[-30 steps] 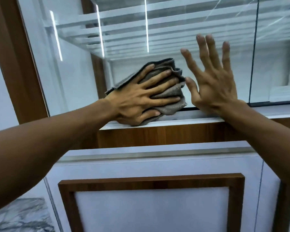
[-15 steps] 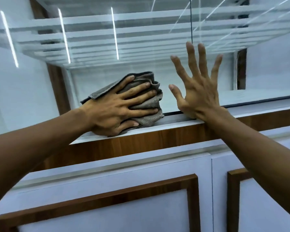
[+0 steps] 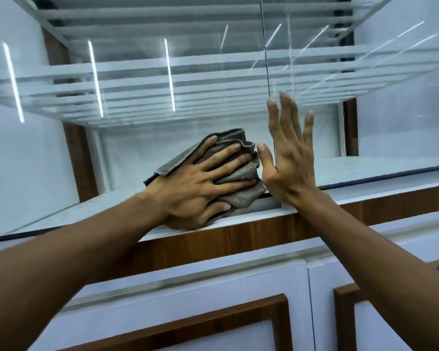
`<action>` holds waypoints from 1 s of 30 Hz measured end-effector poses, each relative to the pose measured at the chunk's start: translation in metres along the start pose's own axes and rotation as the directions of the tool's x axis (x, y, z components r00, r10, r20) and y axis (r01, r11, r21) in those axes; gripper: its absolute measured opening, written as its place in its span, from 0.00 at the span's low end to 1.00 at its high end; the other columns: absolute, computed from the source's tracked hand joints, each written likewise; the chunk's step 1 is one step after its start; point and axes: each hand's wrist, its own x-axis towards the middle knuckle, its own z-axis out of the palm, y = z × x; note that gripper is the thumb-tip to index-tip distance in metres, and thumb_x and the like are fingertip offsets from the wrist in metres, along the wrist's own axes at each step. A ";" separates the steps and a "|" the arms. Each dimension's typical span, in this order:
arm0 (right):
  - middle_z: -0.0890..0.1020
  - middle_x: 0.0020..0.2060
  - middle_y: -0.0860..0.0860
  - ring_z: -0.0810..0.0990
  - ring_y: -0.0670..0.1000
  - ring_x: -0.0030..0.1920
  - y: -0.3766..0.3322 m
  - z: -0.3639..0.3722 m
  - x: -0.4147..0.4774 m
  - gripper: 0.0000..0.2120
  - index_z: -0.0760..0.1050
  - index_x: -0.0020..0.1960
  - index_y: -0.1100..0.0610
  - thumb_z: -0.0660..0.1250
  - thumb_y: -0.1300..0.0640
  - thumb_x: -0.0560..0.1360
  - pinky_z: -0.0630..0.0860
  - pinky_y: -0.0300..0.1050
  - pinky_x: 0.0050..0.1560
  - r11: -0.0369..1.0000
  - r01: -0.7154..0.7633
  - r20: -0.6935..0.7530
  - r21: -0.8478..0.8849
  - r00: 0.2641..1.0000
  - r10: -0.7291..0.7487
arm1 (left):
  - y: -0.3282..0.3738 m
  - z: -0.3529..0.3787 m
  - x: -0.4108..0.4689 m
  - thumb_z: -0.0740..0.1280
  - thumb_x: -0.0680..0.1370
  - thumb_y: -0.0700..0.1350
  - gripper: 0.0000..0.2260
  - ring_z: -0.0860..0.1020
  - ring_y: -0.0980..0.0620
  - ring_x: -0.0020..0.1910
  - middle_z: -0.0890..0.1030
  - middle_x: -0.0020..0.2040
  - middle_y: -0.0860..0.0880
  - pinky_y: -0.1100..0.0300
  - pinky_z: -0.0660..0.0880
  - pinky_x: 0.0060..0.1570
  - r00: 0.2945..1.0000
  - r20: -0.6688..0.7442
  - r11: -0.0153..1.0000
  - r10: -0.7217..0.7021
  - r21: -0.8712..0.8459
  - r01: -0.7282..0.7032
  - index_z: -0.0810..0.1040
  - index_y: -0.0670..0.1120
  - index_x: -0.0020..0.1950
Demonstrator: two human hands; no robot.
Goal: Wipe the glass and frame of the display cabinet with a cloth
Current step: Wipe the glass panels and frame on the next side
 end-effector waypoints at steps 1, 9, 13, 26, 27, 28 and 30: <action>0.52 0.83 0.62 0.48 0.61 0.83 0.004 -0.002 0.003 0.35 0.53 0.83 0.62 0.57 0.53 0.79 0.40 0.64 0.81 1.000 -0.018 -0.008 0.010 1.000 0.018 | 0.003 -0.001 0.005 0.53 0.85 0.59 0.27 0.50 0.40 0.85 0.55 0.85 0.43 0.37 0.44 0.81 1.000 -0.022 0.999 -0.005 -0.032 0.004 0.62 0.53 0.84; 0.50 0.84 0.55 0.43 0.53 0.84 0.044 -0.024 0.068 0.31 0.54 0.83 0.55 0.51 0.52 0.81 0.41 0.60 0.82 0.996 0.034 0.000 -0.077 0.999 -0.034 | -0.053 -0.020 0.072 0.52 0.85 0.60 0.28 0.50 0.42 0.85 0.55 0.85 0.45 0.37 0.47 0.80 0.932 -0.242 0.961 -0.269 0.001 0.278 0.60 0.53 0.84; 0.50 0.84 0.56 0.44 0.54 0.84 0.046 -0.034 0.124 0.30 0.55 0.83 0.55 0.52 0.52 0.82 0.42 0.61 0.81 0.996 0.043 -0.039 -0.076 0.998 -0.046 | -0.112 -0.049 0.113 0.52 0.84 0.61 0.28 0.50 0.42 0.85 0.57 0.85 0.45 0.36 0.48 0.79 0.882 -0.283 0.920 -0.377 -0.004 0.392 0.61 0.54 0.84; 0.49 0.84 0.54 0.42 0.51 0.84 0.078 -0.058 0.355 0.32 0.52 0.84 0.53 0.52 0.51 0.81 0.42 0.61 0.82 0.997 0.016 -0.028 -0.080 0.999 -0.019 | -0.285 -0.137 0.230 0.51 0.85 0.55 0.27 0.51 0.43 0.85 0.56 0.85 0.45 0.40 0.49 0.82 0.657 -0.453 0.770 -0.603 -0.116 0.627 0.62 0.48 0.84; 0.49 0.84 0.54 0.42 0.52 0.84 0.085 -0.061 0.371 0.32 0.52 0.84 0.53 0.52 0.50 0.81 0.41 0.62 0.82 0.997 0.011 -0.027 -0.082 1.000 -0.013 | -0.292 -0.141 0.240 0.51 0.86 0.53 0.26 0.52 0.43 0.85 0.58 0.84 0.44 0.42 0.49 0.82 0.622 -0.488 0.765 -0.612 -0.167 0.622 0.63 0.47 0.83; 0.49 0.84 0.54 0.43 0.52 0.84 0.091 -0.065 0.386 0.32 0.52 0.84 0.52 0.52 0.50 0.81 0.42 0.63 0.82 0.996 0.000 -0.027 -0.084 1.000 -0.002 | -0.298 -0.146 0.250 0.51 0.86 0.52 0.25 0.54 0.44 0.84 0.59 0.84 0.44 0.44 0.49 0.82 0.573 -0.520 0.751 -0.634 -0.236 0.617 0.64 0.46 0.83; 0.49 0.84 0.55 0.43 0.53 0.84 0.104 -0.071 0.409 0.32 0.52 0.84 0.53 0.52 0.50 0.81 0.44 0.65 0.81 0.995 0.003 -0.017 -0.096 1.000 -0.005 | -0.304 -0.157 0.273 0.52 0.87 0.50 0.24 0.55 0.44 0.84 0.61 0.83 0.43 0.46 0.49 0.83 0.463 -0.561 0.712 -0.686 -0.385 0.587 0.65 0.44 0.82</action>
